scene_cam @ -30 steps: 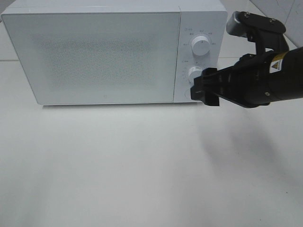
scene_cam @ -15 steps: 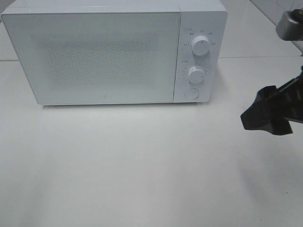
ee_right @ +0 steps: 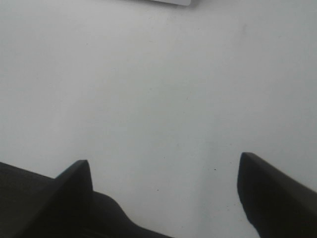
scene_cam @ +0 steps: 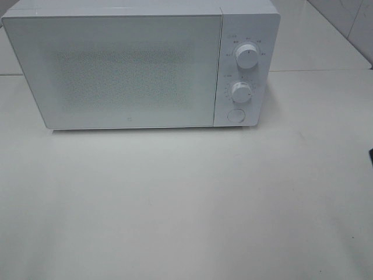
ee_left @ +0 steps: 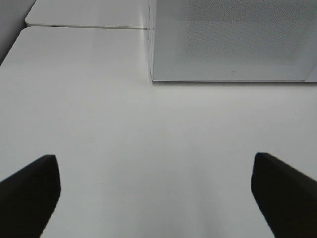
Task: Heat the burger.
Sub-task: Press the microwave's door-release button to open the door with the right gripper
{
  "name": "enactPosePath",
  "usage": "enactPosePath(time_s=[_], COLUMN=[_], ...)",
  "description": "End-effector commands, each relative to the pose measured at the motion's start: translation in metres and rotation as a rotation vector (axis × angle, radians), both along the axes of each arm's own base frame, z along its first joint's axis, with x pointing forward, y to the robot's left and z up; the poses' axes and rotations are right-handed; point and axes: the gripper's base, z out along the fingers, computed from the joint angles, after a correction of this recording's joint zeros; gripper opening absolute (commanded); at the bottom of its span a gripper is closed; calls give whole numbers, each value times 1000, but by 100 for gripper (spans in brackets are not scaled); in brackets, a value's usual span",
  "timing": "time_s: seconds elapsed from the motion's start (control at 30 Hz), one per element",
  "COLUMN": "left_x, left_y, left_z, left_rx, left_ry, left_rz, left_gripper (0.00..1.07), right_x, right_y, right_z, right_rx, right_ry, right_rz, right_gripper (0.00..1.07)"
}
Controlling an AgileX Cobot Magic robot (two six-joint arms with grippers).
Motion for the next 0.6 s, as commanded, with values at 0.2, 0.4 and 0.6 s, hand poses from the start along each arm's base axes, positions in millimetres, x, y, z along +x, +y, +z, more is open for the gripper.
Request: enactPosePath(time_s=[0.2, 0.4, 0.6], left_x=[-3, -3, -3], left_y=[0, 0, 0], left_z=[0, 0, 0], left_rx=[-8, -8, -8], left_ry=[-25, -25, -25], left_rz=[5, 5, 5], left_gripper=[98, 98, 98], right_x=[-28, -50, -75], right_y=[-27, -41, -49], right_z=[12, 18, 22], right_rx=[-1, 14, 44], right_ry=[-95, -183, -300], right_rz=[-108, -208, -280], right_gripper=[76, 76, 76])
